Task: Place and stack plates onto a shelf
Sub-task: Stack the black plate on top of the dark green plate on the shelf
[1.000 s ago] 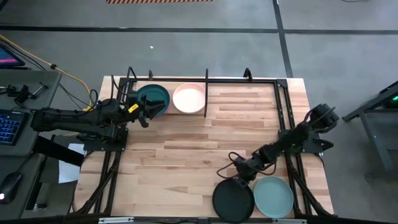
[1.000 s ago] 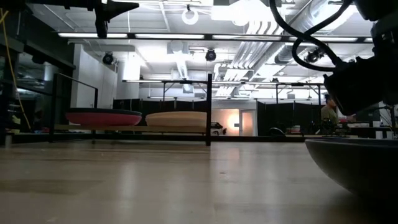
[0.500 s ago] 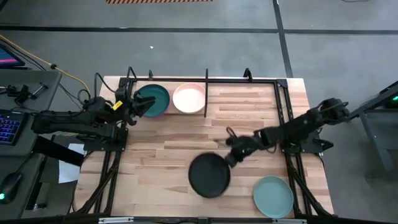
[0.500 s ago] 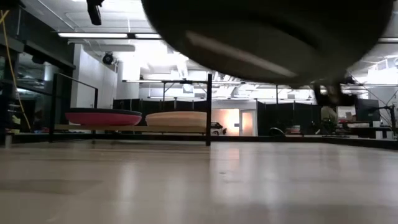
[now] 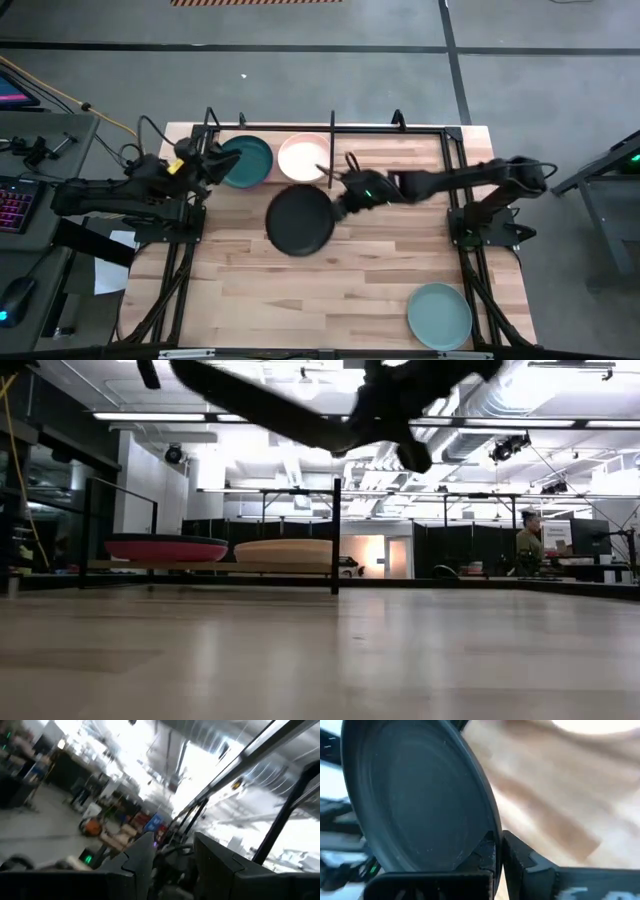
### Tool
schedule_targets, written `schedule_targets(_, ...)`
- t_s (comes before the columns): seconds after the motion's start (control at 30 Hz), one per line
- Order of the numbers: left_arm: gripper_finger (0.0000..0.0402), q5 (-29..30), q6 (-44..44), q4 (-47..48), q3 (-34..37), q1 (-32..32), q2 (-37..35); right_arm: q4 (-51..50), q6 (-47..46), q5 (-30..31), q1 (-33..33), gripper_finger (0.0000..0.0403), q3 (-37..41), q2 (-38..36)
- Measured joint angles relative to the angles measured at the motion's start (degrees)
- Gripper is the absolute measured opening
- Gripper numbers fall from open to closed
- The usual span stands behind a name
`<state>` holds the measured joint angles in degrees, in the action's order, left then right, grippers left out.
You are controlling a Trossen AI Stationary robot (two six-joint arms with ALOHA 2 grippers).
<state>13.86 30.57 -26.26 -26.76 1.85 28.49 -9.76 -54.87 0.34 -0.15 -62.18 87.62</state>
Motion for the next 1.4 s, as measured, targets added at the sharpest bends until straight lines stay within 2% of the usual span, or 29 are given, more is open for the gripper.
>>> schedule_targets(0.13, 0.0131, 0.02, -2.67, -8.67, 0.0, 0.0, 0.0, -7.46, 4.38, -0.29, -5.52, 0.0, -11.18, 5.87)
schedule_targets(0.27, 0.0131, -0.26, -4.92, -15.83, 0.0, 0.0, -0.07, -9.25, 7.44, -0.57, -9.68, 0.0, -22.33, 12.39)
schedule_targets(0.5, 0.0131, -0.41, -7.18, -16.53, 0.0, 0.0, 0.05, -9.26, 8.42, -0.02, -14.14, 0.0, -40.04, 24.08)
schedule_targets(0.67, 0.0131, -0.43, -7.17, -16.4, 0.0, 0.0, 0.37, -11.09, 6.12, 3.35, -15.22, 0.0, -49.5, 32.84)
schedule_targets(1.07, 0.0131, -0.45, -7.15, -16.44, 0.0, 0.0, 0.37, -10.94, -6.29, 3.58, -14.86, 0.0, -60.87, 49.16)
schedule_targets(1.4, 0.0131, -0.46, -6.83, -16.44, 0.0, 0.0, 0.37, -8.55, -14.51, 5.23, -14.7, 0.0, -60.78, 51.97)
